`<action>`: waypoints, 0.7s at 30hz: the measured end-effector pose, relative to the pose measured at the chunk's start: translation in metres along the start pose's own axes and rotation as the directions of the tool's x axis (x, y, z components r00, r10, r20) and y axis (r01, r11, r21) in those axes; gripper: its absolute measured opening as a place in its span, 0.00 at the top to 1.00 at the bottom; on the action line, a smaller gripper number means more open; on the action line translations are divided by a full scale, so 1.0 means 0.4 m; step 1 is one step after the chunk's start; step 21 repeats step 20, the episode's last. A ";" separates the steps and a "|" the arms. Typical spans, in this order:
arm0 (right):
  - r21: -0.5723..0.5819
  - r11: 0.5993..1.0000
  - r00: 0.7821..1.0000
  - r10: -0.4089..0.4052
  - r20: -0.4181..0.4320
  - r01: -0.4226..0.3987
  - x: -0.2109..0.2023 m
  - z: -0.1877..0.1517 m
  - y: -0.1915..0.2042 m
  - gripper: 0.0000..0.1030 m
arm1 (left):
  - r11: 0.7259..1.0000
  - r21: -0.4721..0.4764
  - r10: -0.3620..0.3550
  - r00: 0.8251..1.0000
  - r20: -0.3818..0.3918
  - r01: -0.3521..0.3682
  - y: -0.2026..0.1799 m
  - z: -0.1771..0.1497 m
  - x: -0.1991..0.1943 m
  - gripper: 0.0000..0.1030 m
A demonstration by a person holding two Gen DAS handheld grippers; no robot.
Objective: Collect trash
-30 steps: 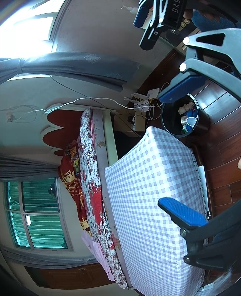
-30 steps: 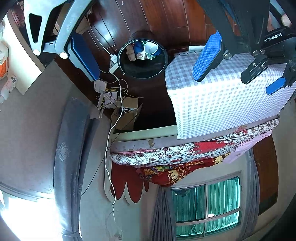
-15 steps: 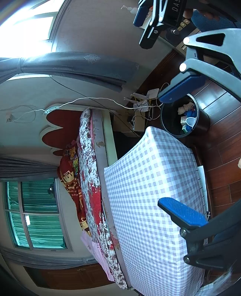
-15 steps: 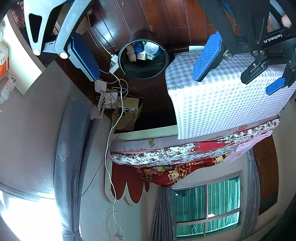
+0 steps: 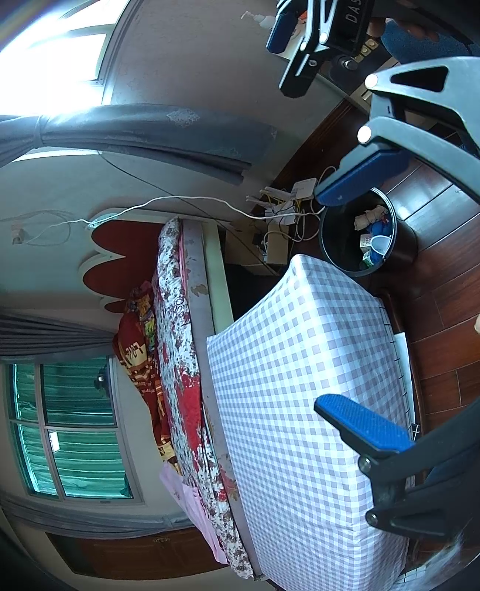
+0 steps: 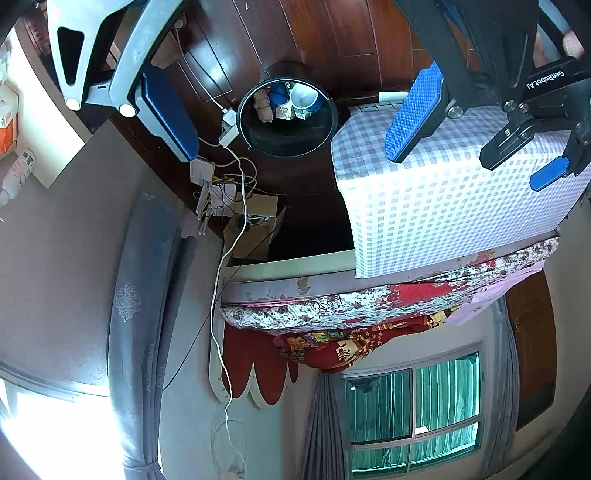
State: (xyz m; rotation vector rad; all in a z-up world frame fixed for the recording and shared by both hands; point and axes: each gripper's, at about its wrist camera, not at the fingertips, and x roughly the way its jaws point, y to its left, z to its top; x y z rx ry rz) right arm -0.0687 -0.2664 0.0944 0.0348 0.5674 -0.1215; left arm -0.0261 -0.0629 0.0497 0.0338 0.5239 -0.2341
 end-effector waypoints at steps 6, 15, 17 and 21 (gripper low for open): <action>0.000 1.000 1.000 0.000 -0.003 0.000 -0.001 0.001 -0.002 0.01 | 1.000 -0.002 -0.002 1.000 -0.008 0.002 -0.002 0.001 0.005 0.01; 0.002 1.000 1.000 -0.001 -0.010 0.001 0.005 -0.005 0.000 0.01 | 0.999 0.006 -0.036 0.999 -0.004 0.036 -0.005 0.001 0.007 0.01; 0.001 1.000 1.000 -0.002 -0.012 0.002 0.005 -0.006 -0.001 0.01 | 0.999 0.012 -0.046 0.999 -0.002 0.046 -0.004 0.005 0.012 0.01; 0.003 1.000 1.000 -0.001 -0.012 0.001 0.005 -0.008 -0.001 0.01 | 0.998 0.003 -0.067 0.998 -0.016 0.067 0.001 0.004 0.017 0.01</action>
